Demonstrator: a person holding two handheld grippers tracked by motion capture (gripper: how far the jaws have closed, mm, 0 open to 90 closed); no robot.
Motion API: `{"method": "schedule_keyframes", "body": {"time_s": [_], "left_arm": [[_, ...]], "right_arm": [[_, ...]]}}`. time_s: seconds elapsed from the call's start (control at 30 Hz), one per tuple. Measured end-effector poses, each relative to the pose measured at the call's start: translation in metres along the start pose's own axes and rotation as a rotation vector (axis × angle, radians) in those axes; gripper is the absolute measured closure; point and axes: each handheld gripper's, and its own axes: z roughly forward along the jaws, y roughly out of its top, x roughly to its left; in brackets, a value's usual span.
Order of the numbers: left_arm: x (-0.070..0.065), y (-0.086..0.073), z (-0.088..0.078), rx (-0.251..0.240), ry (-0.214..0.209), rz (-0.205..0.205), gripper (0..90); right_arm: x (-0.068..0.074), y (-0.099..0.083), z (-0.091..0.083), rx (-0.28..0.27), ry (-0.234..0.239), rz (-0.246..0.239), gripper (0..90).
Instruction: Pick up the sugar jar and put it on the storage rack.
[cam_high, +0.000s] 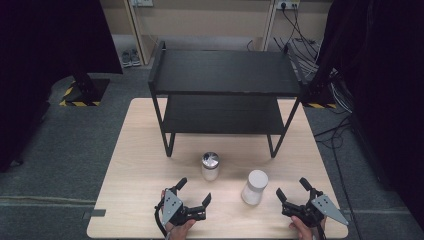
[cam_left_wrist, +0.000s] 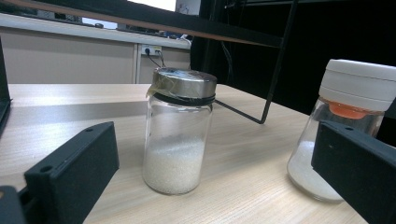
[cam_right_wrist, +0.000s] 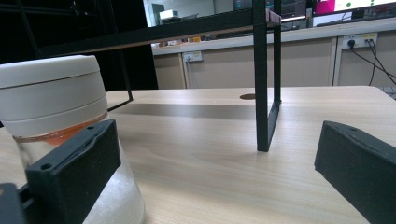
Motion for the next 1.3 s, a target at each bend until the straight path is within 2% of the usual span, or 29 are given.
{"method": "schedule_keyframes", "body": {"time_s": [0.8,1.13,1.3], "left_arm": [[0.0,0.002,0.002,0.012,0.0,0.003,0.0],[0.0,0.014,0.011,0.061,-0.011,0.023,0.0],[0.0,0.023,0.015,0.063,-0.015,0.024,0.0]], "right_arm": [[0.001,0.001,0.0,0.005,0.002,-0.018,0.4],[0.001,0.0,0.0,0.003,0.001,-0.014,0.4],[0.001,0.001,0.0,0.003,0.002,-0.011,0.4]]}}
